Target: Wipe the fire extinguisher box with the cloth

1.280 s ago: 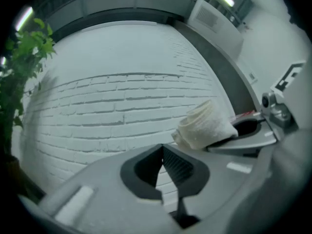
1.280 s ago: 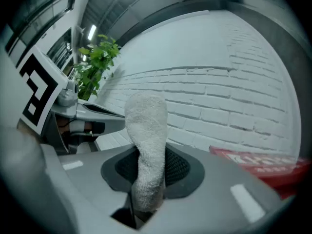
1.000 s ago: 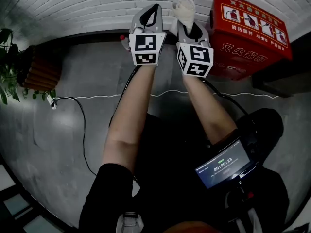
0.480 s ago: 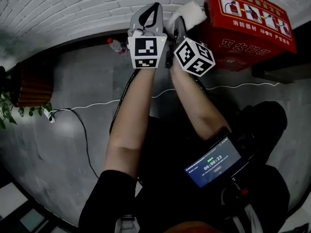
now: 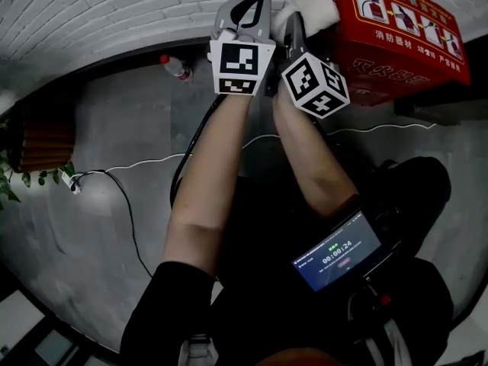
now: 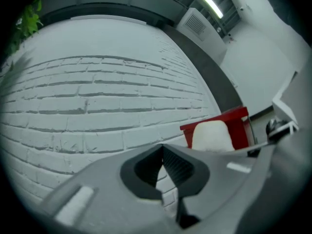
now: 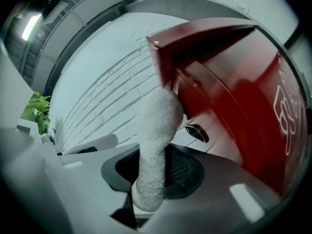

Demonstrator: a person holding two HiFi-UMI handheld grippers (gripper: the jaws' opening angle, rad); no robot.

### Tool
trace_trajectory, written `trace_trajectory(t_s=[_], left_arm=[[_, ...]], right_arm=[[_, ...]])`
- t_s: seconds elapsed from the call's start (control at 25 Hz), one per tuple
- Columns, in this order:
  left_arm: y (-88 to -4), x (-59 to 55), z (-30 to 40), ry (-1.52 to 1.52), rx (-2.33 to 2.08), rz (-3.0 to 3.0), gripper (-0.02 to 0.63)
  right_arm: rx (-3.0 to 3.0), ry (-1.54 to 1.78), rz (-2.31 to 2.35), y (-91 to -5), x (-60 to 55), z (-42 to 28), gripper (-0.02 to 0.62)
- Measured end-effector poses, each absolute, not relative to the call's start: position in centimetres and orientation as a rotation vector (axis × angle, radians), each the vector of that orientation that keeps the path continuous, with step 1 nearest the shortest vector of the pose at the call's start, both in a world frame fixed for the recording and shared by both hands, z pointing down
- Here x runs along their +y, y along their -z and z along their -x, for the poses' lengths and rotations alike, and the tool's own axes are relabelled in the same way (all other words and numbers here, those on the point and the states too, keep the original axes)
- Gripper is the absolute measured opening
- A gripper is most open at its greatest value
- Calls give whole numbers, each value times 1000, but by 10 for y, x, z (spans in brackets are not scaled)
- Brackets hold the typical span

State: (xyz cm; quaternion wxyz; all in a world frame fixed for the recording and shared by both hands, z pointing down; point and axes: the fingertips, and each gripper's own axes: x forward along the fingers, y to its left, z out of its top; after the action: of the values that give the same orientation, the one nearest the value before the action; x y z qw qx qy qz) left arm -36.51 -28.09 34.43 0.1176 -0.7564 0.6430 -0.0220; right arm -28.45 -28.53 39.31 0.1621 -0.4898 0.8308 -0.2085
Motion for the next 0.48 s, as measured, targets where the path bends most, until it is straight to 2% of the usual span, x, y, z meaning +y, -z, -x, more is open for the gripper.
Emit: trace_trajectory(t_s=[0.48], left_arm=[[-344, -283, 344, 192, 1746, 2272, 3]], right_arm=[[1975, 1004, 1369, -428, -303, 252, 95]])
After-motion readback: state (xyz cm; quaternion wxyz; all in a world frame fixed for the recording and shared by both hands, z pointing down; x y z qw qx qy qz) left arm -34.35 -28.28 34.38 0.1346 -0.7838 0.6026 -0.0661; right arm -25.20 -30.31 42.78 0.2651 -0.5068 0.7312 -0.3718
